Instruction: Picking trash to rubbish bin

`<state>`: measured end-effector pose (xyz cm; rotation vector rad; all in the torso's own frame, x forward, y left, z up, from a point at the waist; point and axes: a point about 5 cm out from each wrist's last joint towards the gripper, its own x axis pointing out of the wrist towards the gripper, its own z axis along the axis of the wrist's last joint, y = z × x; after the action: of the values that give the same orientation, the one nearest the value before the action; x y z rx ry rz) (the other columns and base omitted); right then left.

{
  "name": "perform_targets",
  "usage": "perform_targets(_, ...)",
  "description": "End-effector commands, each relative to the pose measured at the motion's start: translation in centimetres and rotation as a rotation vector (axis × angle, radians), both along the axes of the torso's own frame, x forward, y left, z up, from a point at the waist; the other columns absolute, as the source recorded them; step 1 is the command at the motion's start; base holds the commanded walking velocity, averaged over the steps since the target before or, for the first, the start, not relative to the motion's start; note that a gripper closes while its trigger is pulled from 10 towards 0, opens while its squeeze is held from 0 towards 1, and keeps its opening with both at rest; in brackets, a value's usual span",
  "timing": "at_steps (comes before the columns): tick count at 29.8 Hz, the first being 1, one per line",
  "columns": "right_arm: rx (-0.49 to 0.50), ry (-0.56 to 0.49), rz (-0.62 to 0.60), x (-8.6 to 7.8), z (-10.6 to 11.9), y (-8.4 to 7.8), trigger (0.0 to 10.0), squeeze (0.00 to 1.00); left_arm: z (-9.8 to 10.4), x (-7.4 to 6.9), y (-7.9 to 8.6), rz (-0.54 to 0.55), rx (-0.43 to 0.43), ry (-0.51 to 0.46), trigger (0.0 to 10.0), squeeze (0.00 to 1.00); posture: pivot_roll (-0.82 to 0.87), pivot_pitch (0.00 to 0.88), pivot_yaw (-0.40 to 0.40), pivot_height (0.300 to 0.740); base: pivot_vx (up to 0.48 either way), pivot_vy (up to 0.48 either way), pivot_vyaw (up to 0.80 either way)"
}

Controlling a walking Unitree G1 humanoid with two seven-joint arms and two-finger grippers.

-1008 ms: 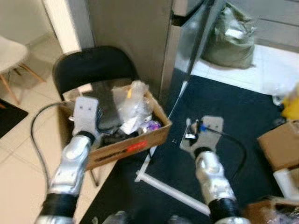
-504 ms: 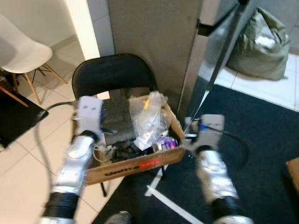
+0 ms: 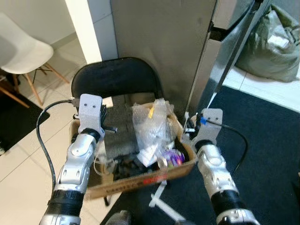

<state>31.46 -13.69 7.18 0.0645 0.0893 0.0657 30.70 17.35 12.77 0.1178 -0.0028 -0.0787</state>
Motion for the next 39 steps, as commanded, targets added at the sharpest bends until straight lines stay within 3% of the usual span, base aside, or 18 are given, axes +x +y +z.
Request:
perform_targets(1, -0.017, 0.018, 0.019, 0.1, -0.3, -0.2, 10.0, 0.0, -0.6, -0.2, -0.2, -0.013, 0.015, 0.029, 10.0, 0.0, 0.08, 0.06, 0.041, 0.74, 0.0, 0.0, 0.0)
perform_targets(10, -0.021, 0.029, 0.081, 0.3, -0.3, -0.3, 10.0, 0.0, -1.7, -0.6, -0.8, -0.098, 0.082, 0.094, 10.0, 0.0, 0.08, 0.062, 0.041, 0.74, 0.0, 0.0, 0.0)
perform_targets(13, -0.034, 0.036, 0.126, 0.4, -0.4, -0.1, 10.0, 0.0, -2.7, -0.8, -1.0, -0.172, 0.192, 0.163, 10.0, 0.0, 0.08, 0.054, 0.04, 0.74, 0.0, 0.0, 0.0)
perform_targets(14, -0.034, 0.036, 0.126, 0.4, -0.4, -0.1, 10.0, 0.0, -2.7, -0.8, -1.0, -0.172, 0.192, 0.163, 10.0, 0.0, 0.08, 0.054, 0.04, 0.74, 0.0, 0.0, 0.0)
perform_targets(21, -0.133, 0.056, 0.249, 0.4, -0.9, 0.7, 10.0, 0.0, -4.0, -1.0, -0.7, -0.199, 0.244, 0.248, 10.0, 0.0, 0.07, 0.039, 0.042, 0.74, 0.0, 0.0, 0.0)
perform_targets(23, -0.17, 0.08, 0.349, 0.2, -1.5, 1.7, 10.0, 0.0, -4.2, -0.9, -0.8, -0.202, 0.257, 0.268, 10.0, 0.0, 0.06, 0.022, 0.037, 0.74, 0.0, 0.0, 0.0)
perform_targets(28, -0.184, 0.088, 0.403, -0.1, -1.8, 2.5, 10.0, 0.0, -4.2, -0.9, -1.0, -0.204, 0.257, 0.263, 10.0, 0.0, 0.06, 0.015, 0.03, 0.74, 0.0, 0.0, 0.0)
perform_targets(33, -0.152, 0.086, 0.529, -0.8, -2.1, 4.7, 10.0, 0.0, -3.8, -0.8, -0.9, -0.179, 0.247, 0.24, 10.0, 0.0, 0.07, 0.008, 0.022, 0.74, 0.0, 0.0, 0.0)
perform_targets(39, -0.141, 0.085, 0.602, -1.3, -2.4, 6.0, 10.0, 0.0, -3.8, -0.8, -0.9, -0.174, 0.247, 0.238, 10.0, 0.0, 0.07, 0.005, 0.017, 0.74, 0.0, 0.0, 0.0)
